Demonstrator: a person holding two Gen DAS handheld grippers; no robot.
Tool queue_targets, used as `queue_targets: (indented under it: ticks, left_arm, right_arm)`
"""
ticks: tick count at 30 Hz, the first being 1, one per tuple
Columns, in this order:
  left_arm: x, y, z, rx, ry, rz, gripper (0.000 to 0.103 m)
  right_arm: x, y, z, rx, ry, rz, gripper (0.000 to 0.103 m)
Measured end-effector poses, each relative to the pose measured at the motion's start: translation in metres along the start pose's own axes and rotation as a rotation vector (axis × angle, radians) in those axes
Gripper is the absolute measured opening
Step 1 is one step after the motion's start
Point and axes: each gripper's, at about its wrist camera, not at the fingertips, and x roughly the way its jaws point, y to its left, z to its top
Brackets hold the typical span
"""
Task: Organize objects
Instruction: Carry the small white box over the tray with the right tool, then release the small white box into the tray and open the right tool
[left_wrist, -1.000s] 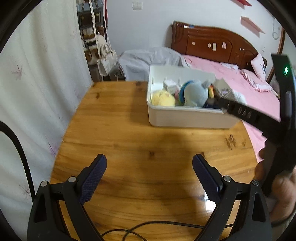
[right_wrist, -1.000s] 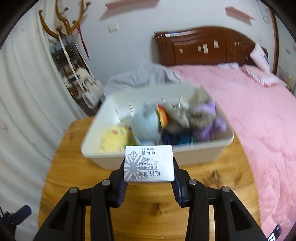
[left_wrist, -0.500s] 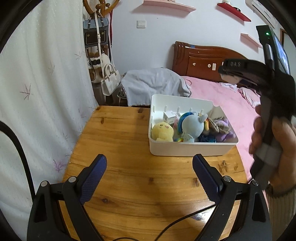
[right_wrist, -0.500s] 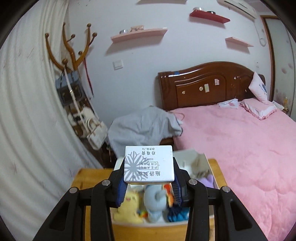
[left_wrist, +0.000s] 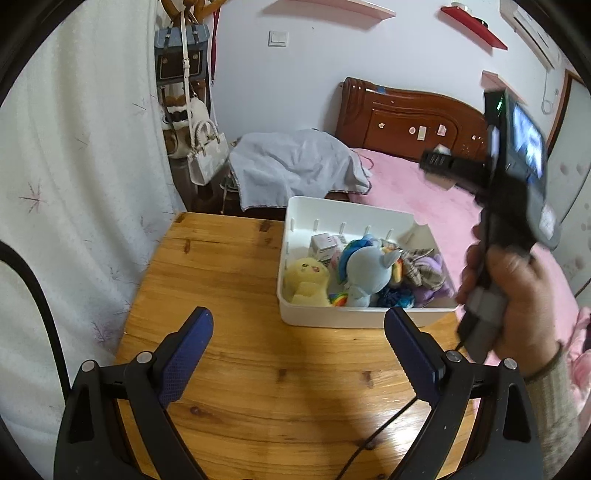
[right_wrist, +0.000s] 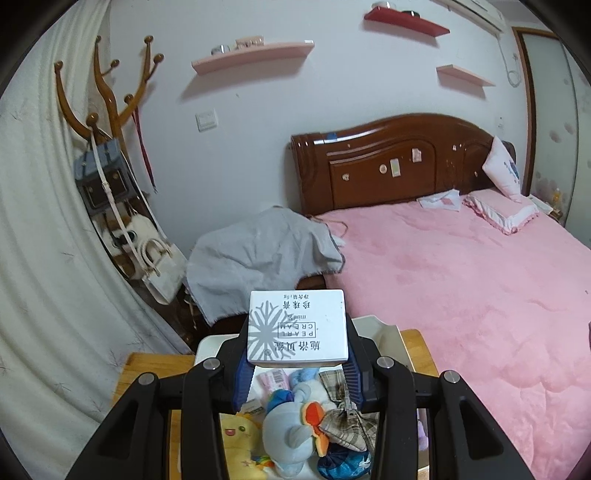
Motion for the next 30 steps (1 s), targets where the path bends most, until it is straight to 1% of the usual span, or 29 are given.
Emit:
queue_targets:
  ticks: [5, 9, 10, 11, 12, 13, 14, 19, 30]
  left_arm:
    - [-0.006, -0.004, 0.012, -0.023, -0.014, -0.035, 0.095]
    - [-0.013, -0.01, 0.017, -0.017, -0.034, -0.055, 0.095]
    - [-0.014, -0.011, 0.017, -0.015, -0.037, -0.057, 0.095]
    - [-0.015, -0.011, 0.017, -0.013, -0.039, -0.059, 0.095]
    - [-0.015, -0.012, 0.017, -0.008, -0.039, -0.06, 0.095]
    - [-0.015, -0.013, 0.017, -0.006, -0.039, -0.062, 0.095]
    - [-0.015, -0.013, 0.017, -0.005, -0.039, -0.063, 0.095]
    - [-0.015, -0.013, 0.016, -0.005, -0.034, -0.067, 0.095]
    - [-0.018, -0.017, 0.008, 0.017, -0.024, -0.064, 0.096]
  right_arm:
    - [0.026, -0.001, -0.008, -0.011, 0.072, -0.016, 0.042]
    - [0.047, -0.003, -0.018, -0.023, 0.145, -0.028, 0.042]
    - [0.051, -0.003, -0.02, -0.028, 0.163, -0.033, 0.046]
    - [0.054, -0.003, -0.023, -0.032, 0.18, -0.039, 0.052]
    - [0.056, -0.004, -0.026, -0.034, 0.194, -0.046, 0.056]
    - [0.057, -0.004, -0.028, -0.034, 0.199, -0.048, 0.064]
    - [0.057, -0.005, -0.029, -0.032, 0.199, -0.045, 0.069]
    - [0.054, -0.006, -0.033, -0.004, 0.213, 0.012, 0.071]
    - [0.046, -0.004, -0.048, -0.011, 0.229, 0.034, 0.071]
